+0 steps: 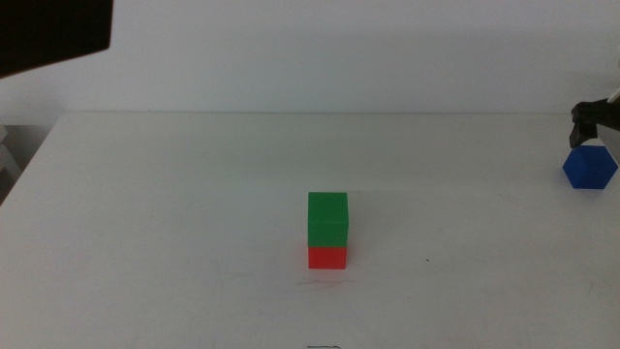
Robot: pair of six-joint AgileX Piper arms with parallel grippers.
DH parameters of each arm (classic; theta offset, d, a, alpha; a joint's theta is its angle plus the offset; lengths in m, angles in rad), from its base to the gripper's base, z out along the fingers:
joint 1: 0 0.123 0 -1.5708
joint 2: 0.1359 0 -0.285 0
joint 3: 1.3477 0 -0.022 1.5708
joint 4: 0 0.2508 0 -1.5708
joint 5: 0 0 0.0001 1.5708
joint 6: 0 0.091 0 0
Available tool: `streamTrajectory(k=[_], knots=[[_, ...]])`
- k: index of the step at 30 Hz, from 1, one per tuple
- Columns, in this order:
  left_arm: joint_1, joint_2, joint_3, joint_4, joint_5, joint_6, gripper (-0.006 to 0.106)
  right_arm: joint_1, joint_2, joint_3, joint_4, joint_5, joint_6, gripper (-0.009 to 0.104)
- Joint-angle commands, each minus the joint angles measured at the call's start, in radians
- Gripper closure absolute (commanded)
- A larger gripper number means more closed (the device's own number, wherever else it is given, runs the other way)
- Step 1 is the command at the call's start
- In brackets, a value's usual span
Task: Stack red cubes first, then green, then blue cubes in a specific spot.
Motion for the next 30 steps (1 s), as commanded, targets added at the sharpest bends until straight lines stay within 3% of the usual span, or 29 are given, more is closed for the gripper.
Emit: streamTrajectory(k=[1,11,17,19,21,23,25,26,30], knots=[[0.002,0.002,-0.019,-0.032,-0.072,-0.002,0.010,-0.006,-0.051,-0.035,-0.015,-0.062,-0.012,0.001],[0.002,0.002,-0.019,-0.032,-0.072,-0.002,0.010,-0.006,-0.005,-0.035,-0.074,-0.089,-0.014,0.004],[0.002,0.002,-0.019,-0.032,-0.072,-0.002,0.010,-0.006,0.017,-0.034,-0.073,-0.078,-0.014,0.012],[0.002,0.002,-0.019,-0.032,-0.072,-0.002,0.010,-0.006,0.023,-0.034,-0.074,-0.073,-0.014,0.021],[0.002,0.002,-0.019,-0.032,-0.072,-0.002,0.010,-0.006,0.026,-0.034,-0.074,-0.066,-0.018,0.037],[0.002,0.002,-0.019,-0.032,-0.072,-0.002,0.010,-0.006,0.027,-0.034,-0.074,-0.061,-0.023,0.059],[0.002,0.002,-0.019,-0.032,-0.072,-0.002,0.010,-0.006,0.020,-0.034,-0.065,-0.055,-0.025,0.089],[0.002,0.002,-0.019,-0.032,-0.072,-0.002,0.010,-0.005,0.009,-0.034,-0.055,-0.053,-0.027,0.097],[0.002,0.002,-0.019,-0.032,-0.072,-0.002,0.010,0.018,-0.070,-0.022,-0.023,0.014,-0.035,0.096]])
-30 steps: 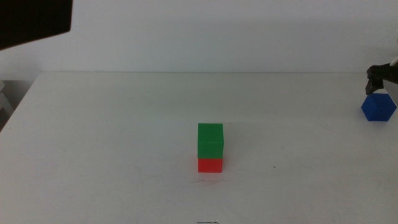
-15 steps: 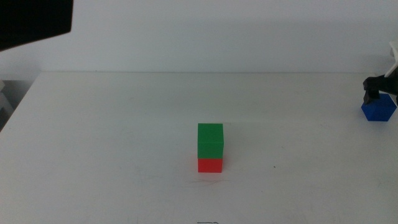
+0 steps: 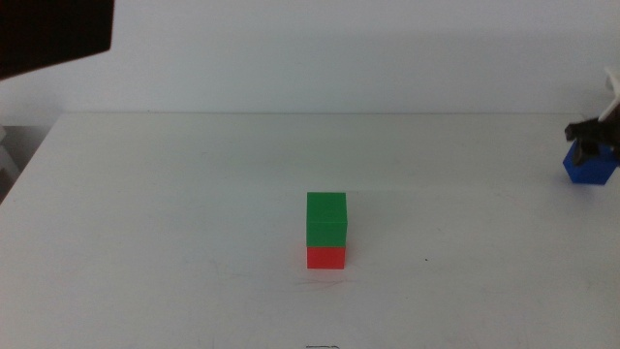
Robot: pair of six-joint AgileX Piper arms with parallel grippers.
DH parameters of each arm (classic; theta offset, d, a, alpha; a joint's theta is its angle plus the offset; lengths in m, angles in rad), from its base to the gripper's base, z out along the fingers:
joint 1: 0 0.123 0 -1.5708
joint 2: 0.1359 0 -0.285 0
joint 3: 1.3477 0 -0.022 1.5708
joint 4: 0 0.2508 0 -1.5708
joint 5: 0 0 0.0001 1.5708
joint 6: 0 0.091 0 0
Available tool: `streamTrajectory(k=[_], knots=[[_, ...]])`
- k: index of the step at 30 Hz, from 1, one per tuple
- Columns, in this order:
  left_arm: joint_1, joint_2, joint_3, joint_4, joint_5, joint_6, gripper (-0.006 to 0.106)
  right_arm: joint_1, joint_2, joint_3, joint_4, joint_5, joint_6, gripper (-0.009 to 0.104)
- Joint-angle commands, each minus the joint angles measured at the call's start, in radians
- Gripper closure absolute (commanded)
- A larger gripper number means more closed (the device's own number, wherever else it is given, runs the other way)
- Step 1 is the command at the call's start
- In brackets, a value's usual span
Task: Stack red cubes first, then green, then blue cubes in a specific spot.
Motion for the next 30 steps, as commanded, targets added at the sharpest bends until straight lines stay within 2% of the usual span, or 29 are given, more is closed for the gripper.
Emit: streamTrajectory(k=[1,7,9,12,16,18,20,23,30], knots=[[0.002,0.002,-0.020,-0.032,-0.072,-0.002,0.010,0.023,-0.153,-0.005,0.007,0.016,-0.013,0.096],[0.002,0.002,-0.020,-0.032,-0.072,-0.002,0.010,0.183,-0.437,0.249,-0.004,-0.060,0.183,0.096],[0.002,0.002,-0.020,-0.032,-0.072,-0.002,0.010,0.257,-0.499,0.295,-0.037,-0.030,0.278,0.096],[0.002,0.002,-0.020,-0.032,-0.072,-0.002,0.010,0.404,-0.560,0.301,-0.158,0.085,0.447,0.096],[0.002,0.002,-0.020,-0.032,-0.072,-0.002,0.010,0.651,-0.594,0.299,-0.368,0.198,0.724,0.096],[0.002,0.002,-0.020,-0.032,-0.072,-0.002,0.010,0.748,-0.590,0.298,-0.423,0.217,0.842,0.096],[0.002,0.002,-0.020,-0.032,-0.072,-0.002,0.010,0.839,-0.583,0.296,-0.427,0.198,0.949,0.096],[0.002,0.002,-0.020,-0.032,-0.072,-0.002,0.010,0.929,-0.551,0.269,-0.426,0.154,1.028,0.096],[0.002,0.002,-0.020,-0.032,-0.072,-0.002,0.010,1.016,-0.386,0.000,-0.413,0.298,1.024,0.096]])
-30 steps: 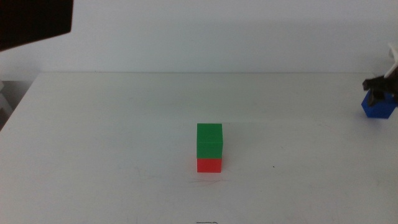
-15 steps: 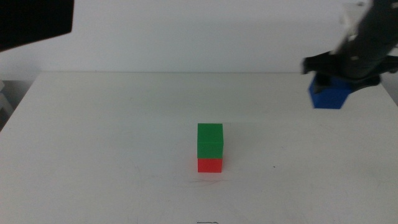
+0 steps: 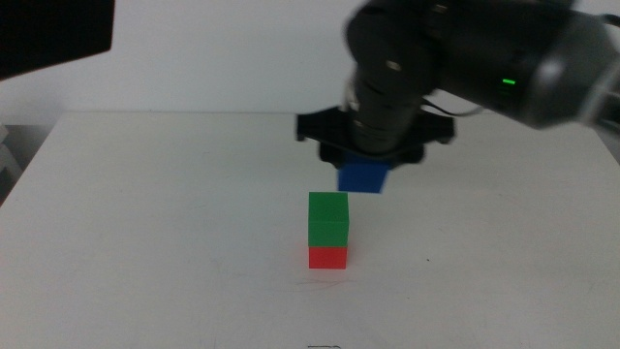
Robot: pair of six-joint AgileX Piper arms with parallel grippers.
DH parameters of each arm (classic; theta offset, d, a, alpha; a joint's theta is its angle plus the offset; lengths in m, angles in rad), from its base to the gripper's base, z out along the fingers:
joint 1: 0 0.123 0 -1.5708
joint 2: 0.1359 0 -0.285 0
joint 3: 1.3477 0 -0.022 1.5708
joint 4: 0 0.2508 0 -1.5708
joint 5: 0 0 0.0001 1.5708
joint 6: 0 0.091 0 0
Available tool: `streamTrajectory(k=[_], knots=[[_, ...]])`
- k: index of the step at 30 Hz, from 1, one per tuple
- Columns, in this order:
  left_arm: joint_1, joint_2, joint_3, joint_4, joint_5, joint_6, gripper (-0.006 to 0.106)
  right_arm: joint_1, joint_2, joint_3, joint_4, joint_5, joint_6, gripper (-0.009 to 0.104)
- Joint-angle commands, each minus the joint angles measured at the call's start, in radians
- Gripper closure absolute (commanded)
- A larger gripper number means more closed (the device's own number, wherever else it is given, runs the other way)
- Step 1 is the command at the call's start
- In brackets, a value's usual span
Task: Stack red cubes first, then green, then blue cubes in a specific spot.
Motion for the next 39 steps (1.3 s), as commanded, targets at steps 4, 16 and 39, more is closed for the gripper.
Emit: streamTrajectory(k=[4,16,39], knots=[[0.002,0.002,-0.020,-0.032,-0.072,-0.002,0.010,0.026,0.084,-0.238,-0.019,0.103,-0.042,0.096],[0.002,0.002,-0.020,-0.032,-0.072,-0.002,0.010,0.027,0.141,-0.290,0.085,0.102,-0.105,0.096],[0.002,0.002,-0.020,-0.032,-0.072,-0.002,0.010,0.024,0.000,-0.137,0.056,0.101,-0.127,0.096]])
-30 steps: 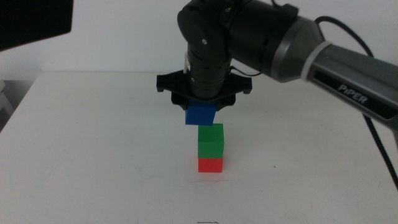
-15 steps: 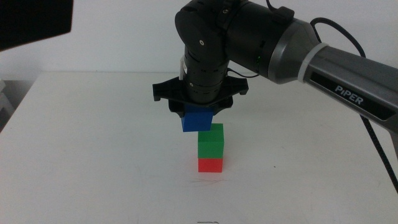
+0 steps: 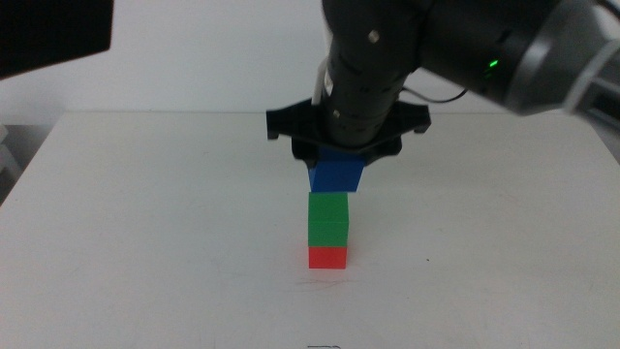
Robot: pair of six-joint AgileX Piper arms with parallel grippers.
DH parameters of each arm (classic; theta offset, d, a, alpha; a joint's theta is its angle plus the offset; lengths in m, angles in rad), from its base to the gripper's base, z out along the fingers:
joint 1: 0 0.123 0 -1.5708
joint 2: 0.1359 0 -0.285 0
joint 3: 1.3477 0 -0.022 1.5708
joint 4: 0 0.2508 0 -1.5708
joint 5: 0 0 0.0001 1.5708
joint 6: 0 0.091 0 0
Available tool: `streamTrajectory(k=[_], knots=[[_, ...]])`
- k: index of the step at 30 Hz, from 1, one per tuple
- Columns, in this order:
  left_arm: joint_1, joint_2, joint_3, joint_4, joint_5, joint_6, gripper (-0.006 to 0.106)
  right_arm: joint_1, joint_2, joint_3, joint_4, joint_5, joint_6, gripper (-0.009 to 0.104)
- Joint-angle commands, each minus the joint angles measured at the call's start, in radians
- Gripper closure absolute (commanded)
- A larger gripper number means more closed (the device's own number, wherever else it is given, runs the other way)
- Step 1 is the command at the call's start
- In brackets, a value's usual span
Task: Stack red cubes first, then green, then blue cubes in a specific spot.
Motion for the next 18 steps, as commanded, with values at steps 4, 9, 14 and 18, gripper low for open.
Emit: streamTrajectory(k=[4,9,14,18], knots=[[0.002,0.002,-0.020,-0.032,-0.072,-0.002,0.010,-0.007,-0.009,-0.018,-0.042,0.055,0.017,0.096],[0.002,0.003,-0.020,-0.031,-0.072,-0.002,0.010,-0.006,0.019,-0.018,-0.050,0.055,0.050,0.096],[0.002,0.003,-0.020,-0.031,-0.072,-0.002,0.010,-0.006,0.046,-0.015,-0.048,0.052,0.068,0.096],[0.002,0.003,-0.020,-0.031,-0.072,-0.002,0.010,-0.006,0.058,-0.015,-0.049,0.047,0.095,0.096]])
